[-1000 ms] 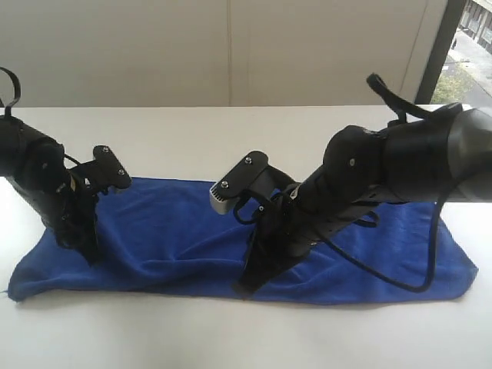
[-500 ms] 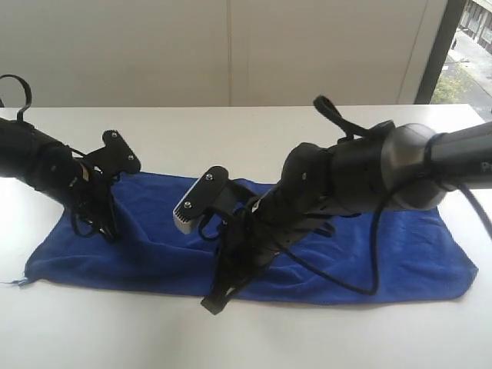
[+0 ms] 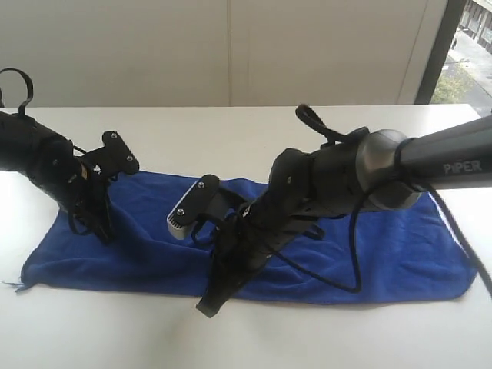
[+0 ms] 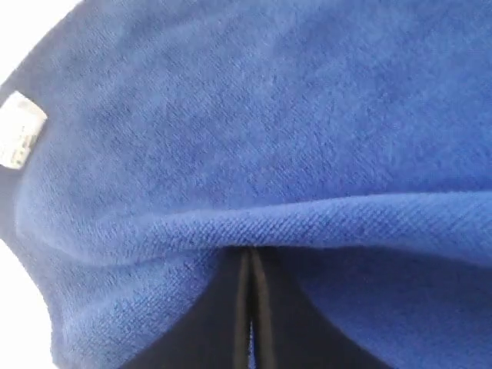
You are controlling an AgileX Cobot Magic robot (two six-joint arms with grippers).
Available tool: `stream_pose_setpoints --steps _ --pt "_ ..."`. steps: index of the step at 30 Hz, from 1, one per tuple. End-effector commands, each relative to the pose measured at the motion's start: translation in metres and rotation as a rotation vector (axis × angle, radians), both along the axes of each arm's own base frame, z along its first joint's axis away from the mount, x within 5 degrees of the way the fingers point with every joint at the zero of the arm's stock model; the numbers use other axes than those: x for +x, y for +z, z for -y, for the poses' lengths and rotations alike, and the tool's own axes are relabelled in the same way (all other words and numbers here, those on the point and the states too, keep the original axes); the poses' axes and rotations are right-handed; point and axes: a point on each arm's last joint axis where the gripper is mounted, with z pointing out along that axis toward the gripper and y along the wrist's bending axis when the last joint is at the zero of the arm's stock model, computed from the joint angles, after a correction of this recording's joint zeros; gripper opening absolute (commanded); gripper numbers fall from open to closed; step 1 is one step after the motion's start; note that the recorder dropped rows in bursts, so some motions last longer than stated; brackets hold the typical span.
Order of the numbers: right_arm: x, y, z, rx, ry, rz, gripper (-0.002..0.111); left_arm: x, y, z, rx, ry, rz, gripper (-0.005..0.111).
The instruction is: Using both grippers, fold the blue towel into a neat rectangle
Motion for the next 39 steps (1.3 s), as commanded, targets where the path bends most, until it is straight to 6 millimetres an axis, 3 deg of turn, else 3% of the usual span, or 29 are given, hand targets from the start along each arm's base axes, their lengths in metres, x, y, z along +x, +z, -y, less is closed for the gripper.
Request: stream_pose_setpoints --steps 1,6,12,17,26,31,39 --pt "-0.001 0.039 0.005 0.015 0.029 0.119 0.0 -0.009 0.026 -0.005 -0.013 0.045 0.015 0.0" --pt "0.003 0.076 0.038 -0.007 -0.091 0.174 0.0 -0.023 0.078 -0.011 -0.059 0.1 0.087 0.0" --pt "0.009 0.088 0.109 -0.164 -0.402 0.06 0.0 -0.06 0.093 -0.022 -0.016 0.197 -0.175 0.0" --pt "-0.001 0.081 0.139 -0.267 -0.494 -0.118 0.0 -0.085 0.085 -0.021 0.006 0.156 -0.436 0.0" --pt "-0.011 0.05 0.173 -0.376 -0.658 -0.108 0.0 -0.1 0.038 -0.025 -0.04 0.163 -0.344 0.0" --pt "-0.015 0.039 0.176 -0.38 -0.662 -0.082 0.0 -0.095 0.033 -0.028 -0.031 0.166 -0.236 0.0" --pt "-0.01 0.037 0.201 -0.381 -0.788 -0.043 0.0 -0.096 0.017 -0.033 -0.002 0.178 -0.211 0.0"
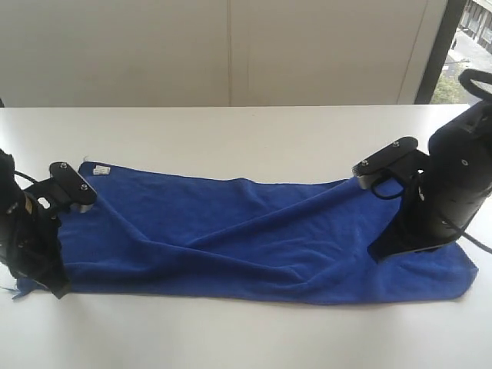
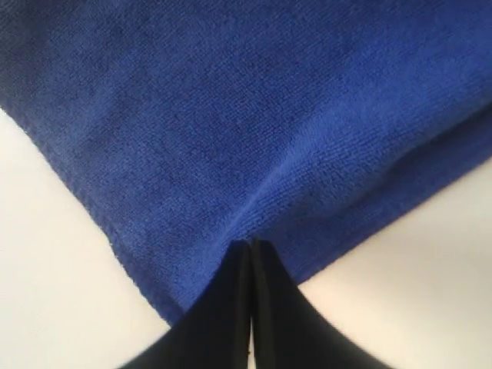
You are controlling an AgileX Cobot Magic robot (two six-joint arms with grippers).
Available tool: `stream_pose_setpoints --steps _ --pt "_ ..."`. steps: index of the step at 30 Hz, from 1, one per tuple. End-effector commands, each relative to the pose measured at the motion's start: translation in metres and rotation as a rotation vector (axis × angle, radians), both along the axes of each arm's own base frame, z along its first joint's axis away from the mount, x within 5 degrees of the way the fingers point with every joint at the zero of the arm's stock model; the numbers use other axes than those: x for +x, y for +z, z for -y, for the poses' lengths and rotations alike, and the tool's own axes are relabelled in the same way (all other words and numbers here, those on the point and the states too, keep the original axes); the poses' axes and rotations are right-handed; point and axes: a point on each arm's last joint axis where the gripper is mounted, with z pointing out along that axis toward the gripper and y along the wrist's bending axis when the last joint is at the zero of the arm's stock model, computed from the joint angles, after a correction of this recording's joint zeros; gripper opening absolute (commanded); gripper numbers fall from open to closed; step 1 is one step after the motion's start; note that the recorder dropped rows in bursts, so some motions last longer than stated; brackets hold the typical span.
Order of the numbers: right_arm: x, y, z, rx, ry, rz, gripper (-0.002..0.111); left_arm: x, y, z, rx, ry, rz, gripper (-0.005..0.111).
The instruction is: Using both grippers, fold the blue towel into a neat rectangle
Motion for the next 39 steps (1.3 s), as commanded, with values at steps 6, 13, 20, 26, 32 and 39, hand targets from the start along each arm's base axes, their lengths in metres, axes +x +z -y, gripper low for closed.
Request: stream_pose_setpoints --steps 6,13,20,26,32,39 --pt "0.002 -0.004 0.02 0.001 -0.088 0.009 0.0 -0.006 -0.016 -0.004 0.019 0.019 -0.049 0.0" --pt "0.004 -0.016 0.023 -0.006 -0.092 -0.025 0.0 -0.005 -0.025 -0.005 0.054 -0.002 -0.082 0.0" --pt "0.008 -0.018 0.024 -0.001 -0.084 -0.002 0.0 -0.006 -0.03 -0.006 0.068 -0.001 -0.11 0.0" --pt "0.009 -0.018 0.031 -0.007 -0.093 0.01 0.0 -0.015 -0.031 -0.01 0.115 0.021 -0.205 0.0" --pt "0.0 -0.042 0.037 0.027 -0.148 -0.061 0.0 -0.019 -0.031 -0.011 0.121 0.056 -0.249 0.0" --pt "-0.012 -0.049 0.041 -0.022 -0.172 -0.19 0.0 -0.019 -0.031 -0.01 0.107 0.065 -0.25 0.0"
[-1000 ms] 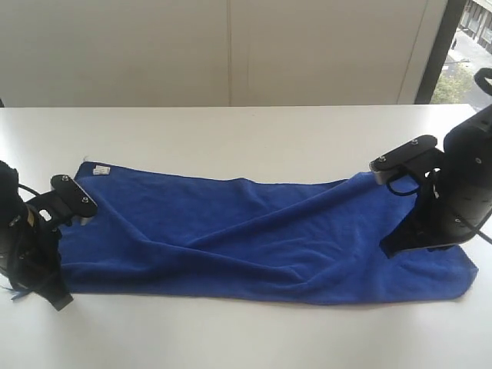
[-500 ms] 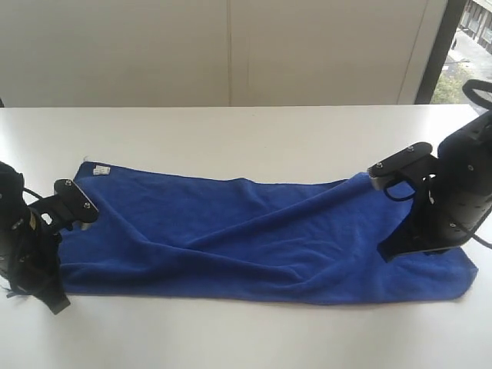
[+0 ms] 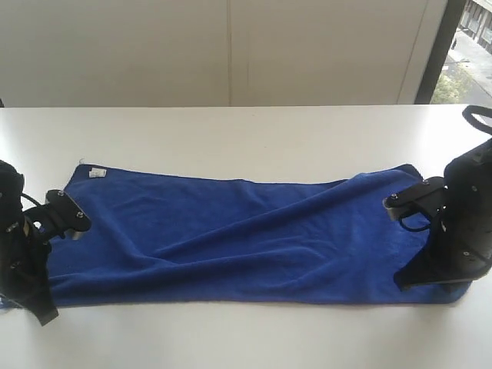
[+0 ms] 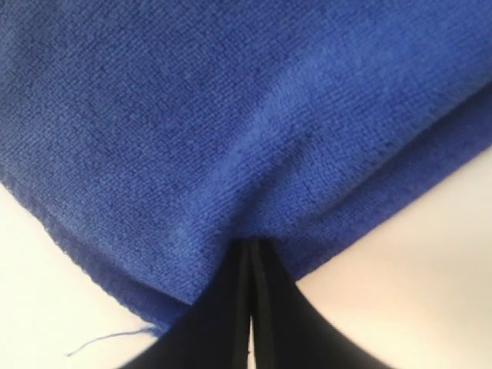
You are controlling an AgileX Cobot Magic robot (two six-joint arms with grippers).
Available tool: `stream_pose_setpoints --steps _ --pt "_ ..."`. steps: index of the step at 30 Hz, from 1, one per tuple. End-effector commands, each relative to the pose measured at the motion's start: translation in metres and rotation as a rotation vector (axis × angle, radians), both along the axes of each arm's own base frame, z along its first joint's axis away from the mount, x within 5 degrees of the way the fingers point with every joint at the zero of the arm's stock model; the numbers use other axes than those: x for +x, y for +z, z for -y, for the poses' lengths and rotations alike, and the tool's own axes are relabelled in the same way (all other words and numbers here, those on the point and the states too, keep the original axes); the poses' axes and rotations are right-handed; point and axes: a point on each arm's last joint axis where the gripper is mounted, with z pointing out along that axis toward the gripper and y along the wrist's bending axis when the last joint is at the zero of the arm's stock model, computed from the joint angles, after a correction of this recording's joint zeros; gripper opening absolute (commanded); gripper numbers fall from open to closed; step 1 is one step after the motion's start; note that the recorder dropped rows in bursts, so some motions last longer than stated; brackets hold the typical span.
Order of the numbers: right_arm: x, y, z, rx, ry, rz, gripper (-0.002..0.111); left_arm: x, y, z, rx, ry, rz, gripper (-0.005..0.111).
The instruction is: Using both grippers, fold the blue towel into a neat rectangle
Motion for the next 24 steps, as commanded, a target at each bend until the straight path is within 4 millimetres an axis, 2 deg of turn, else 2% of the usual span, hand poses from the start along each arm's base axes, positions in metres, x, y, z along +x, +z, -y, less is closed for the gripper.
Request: stream_pose_setpoints --steps 1,8,13,24 --pt "-0.005 0.0 0.003 -0.02 -0.012 -0.041 0.0 -0.008 -0.008 -0.002 0.007 0.047 -0.082 0.0" --pt "-0.007 -0.001 0.011 -0.094 0.026 -0.052 0.0 -0.011 -0.008 -0.003 0.016 0.056 -0.109 0.0" --pt "-0.01 -0.008 0.012 -0.066 0.022 -0.016 0.0 -0.011 -0.008 -0.002 0.008 0.064 -0.112 0.0" --pt "-0.022 -0.012 0.017 -0.115 0.001 -0.099 0.0 -0.022 -0.007 -0.004 0.033 0.108 -0.226 0.0"
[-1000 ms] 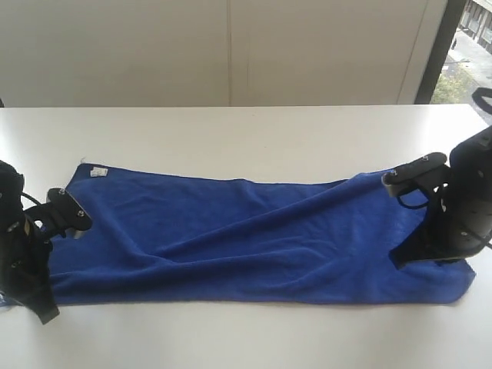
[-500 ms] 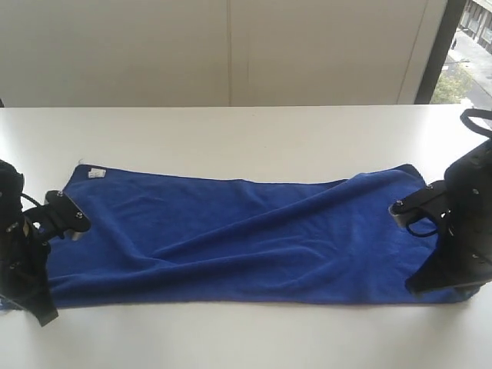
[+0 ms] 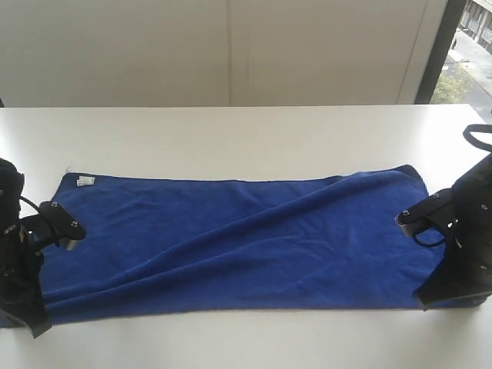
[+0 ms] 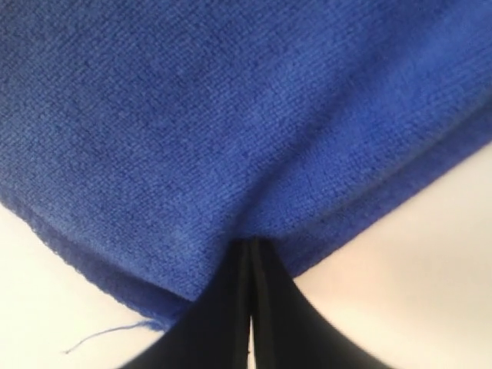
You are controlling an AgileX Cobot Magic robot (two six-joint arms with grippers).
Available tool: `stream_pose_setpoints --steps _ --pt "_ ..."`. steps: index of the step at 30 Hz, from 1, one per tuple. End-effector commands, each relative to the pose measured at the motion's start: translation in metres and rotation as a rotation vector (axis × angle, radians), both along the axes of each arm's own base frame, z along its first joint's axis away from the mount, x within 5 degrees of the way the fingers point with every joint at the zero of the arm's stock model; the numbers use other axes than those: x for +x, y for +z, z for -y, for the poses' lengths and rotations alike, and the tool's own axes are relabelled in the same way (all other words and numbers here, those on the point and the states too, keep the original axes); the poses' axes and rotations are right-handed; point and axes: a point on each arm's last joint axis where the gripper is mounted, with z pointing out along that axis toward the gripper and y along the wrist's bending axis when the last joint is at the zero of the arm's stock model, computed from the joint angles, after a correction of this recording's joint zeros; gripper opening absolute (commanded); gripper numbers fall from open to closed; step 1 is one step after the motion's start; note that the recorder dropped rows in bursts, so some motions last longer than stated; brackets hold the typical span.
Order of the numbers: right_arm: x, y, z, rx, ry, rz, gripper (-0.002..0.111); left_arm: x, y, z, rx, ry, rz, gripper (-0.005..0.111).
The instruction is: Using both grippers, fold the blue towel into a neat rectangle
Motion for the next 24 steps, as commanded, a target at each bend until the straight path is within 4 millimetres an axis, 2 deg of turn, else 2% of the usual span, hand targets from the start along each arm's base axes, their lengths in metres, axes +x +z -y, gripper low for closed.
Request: stream_pose_setpoints --steps 1,18,24 --pt "-0.0099 -0.0041 0.0049 -0.018 -0.03 -0.053 0.0 -0.0118 -0.0073 -0.0021 0.013 0.055 -0.114 0.0" --pt "-0.0186 -0.0032 0.0079 -0.054 -0.066 -0.137 0.0 -0.0159 -0.0067 -0.0026 0.021 0.07 -0.157 0.0" --pt "-0.0175 0.0045 0.0077 -0.049 -0.075 -0.088 0.0 -0.0151 -0.0019 -0.0017 0.014 0.07 -0.141 0.0"
